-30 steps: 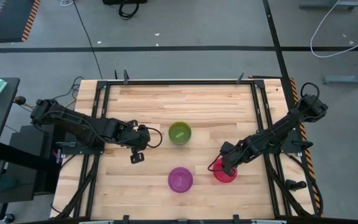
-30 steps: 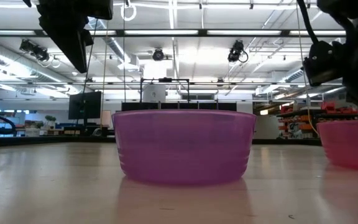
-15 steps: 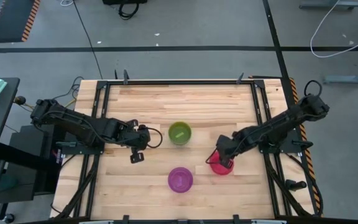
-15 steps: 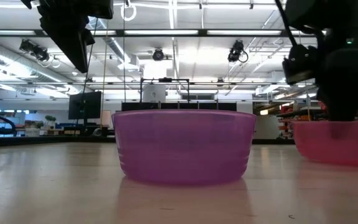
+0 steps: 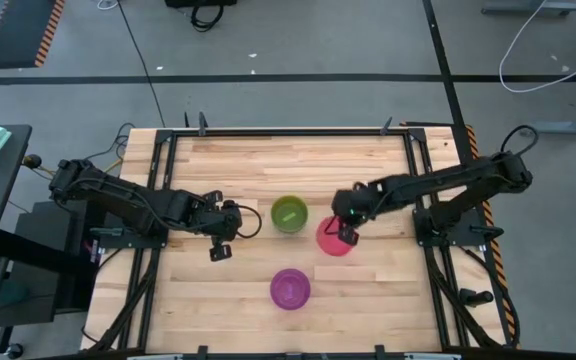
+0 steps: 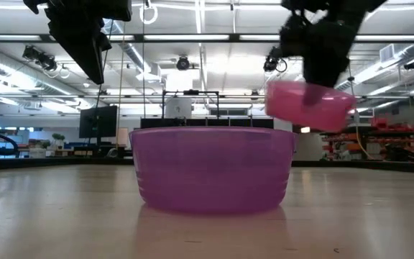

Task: Nest bowls inside each other
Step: Stack the pink bowl on top of the green bowl

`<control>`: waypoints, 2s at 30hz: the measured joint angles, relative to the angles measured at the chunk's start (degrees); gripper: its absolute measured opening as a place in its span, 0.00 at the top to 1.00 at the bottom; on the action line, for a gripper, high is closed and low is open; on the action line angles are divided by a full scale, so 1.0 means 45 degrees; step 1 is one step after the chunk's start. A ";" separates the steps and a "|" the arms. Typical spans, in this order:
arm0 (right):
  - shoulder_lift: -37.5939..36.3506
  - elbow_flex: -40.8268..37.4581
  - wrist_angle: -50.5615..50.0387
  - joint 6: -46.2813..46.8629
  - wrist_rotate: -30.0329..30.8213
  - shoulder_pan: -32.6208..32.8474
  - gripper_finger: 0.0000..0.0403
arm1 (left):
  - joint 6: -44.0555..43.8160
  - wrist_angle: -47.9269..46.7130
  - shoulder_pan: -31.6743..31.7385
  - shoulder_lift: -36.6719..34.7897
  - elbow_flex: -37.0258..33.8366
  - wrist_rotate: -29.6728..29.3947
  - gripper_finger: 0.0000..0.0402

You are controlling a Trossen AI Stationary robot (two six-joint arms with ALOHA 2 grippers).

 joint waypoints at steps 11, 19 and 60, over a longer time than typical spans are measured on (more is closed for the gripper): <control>0.1380 0.3956 -0.0913 -0.2618 -0.0741 -0.2796 1.00 | 0.0135 -0.0010 0.0000 0.0005 0.0000 0.0000 0.86; 0.3476 0.6419 -0.1609 -0.3361 -0.2162 -0.4075 1.00 | 0.0366 -0.0194 0.0000 0.0005 0.0000 0.0000 0.89; 0.8189 0.9211 -0.3802 -0.3828 -0.3285 -0.3843 0.99 | 0.0069 -0.0874 0.0024 -0.0010 0.0000 -0.0661 0.90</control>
